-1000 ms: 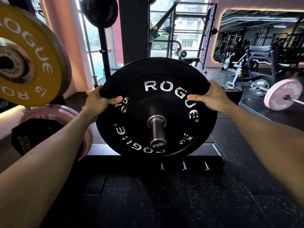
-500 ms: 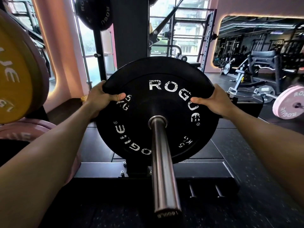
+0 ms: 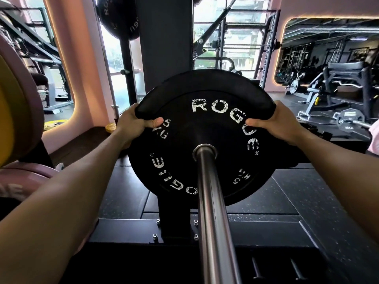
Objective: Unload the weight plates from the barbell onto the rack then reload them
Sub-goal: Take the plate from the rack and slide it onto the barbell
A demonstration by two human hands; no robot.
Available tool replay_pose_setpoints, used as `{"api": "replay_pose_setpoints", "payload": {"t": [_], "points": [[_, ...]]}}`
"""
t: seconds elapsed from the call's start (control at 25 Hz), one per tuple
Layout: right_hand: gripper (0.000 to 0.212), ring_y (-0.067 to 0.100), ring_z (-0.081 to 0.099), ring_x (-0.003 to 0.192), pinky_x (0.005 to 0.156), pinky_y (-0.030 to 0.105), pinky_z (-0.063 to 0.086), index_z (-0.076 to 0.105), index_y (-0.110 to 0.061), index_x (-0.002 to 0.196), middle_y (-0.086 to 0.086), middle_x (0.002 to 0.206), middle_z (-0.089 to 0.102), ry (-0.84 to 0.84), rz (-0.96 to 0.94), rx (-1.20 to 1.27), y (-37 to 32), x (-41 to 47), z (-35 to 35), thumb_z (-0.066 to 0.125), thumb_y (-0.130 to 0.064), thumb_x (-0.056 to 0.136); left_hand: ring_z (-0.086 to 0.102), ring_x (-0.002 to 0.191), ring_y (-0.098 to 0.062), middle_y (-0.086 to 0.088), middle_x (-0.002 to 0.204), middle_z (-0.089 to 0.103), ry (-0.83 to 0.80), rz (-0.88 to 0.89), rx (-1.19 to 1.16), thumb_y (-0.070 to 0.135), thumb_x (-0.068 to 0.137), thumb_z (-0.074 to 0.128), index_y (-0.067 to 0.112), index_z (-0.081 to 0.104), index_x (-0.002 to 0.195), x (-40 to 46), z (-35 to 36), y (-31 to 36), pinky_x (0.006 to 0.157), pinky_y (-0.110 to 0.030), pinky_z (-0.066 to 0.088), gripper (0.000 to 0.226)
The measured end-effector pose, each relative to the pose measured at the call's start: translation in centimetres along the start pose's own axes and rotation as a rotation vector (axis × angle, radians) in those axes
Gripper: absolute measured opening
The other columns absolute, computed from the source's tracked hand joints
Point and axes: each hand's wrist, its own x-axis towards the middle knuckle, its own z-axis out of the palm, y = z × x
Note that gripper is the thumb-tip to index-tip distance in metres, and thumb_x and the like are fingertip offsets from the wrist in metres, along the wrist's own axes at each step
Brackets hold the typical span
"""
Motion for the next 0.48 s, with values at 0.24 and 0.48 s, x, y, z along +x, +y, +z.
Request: {"api": "replay_pose_setpoints", "payload": {"t": [0.24, 0.48], "points": [[0.078, 0.018, 0.065, 0.100, 0.087, 0.030, 0.048, 0.063, -0.015, 0.114, 0.003, 0.108, 0.067, -0.021, 0.072, -0.045, 0.6, 0.7, 0.1, 0.083, -0.062, 0.056, 0.073, 0.097, -0.022, 0.004, 0.101, 0.077, -0.033, -0.005, 0.010, 0.050, 0.033, 0.099, 0.028, 0.069, 0.107, 0.8, 0.0, 0.0, 0.094, -0.046, 0.055, 0.083], [0.097, 0.018, 0.055, 0.102, 0.089, 0.032, 0.044, 0.043, -0.013, 0.128, -0.002, 0.111, 0.055, -0.073, 0.278, -0.047, -1.2, -0.4, -0.9, 0.082, -0.063, 0.056, 0.065, 0.092, -0.013, 0.010, 0.099, 0.067, 0.004, -0.013, 0.195, 0.048, 0.048, 0.093, 0.033, 0.057, 0.104, -0.4, 0.0, 2.4, 0.090, -0.036, 0.053, 0.069]]}}
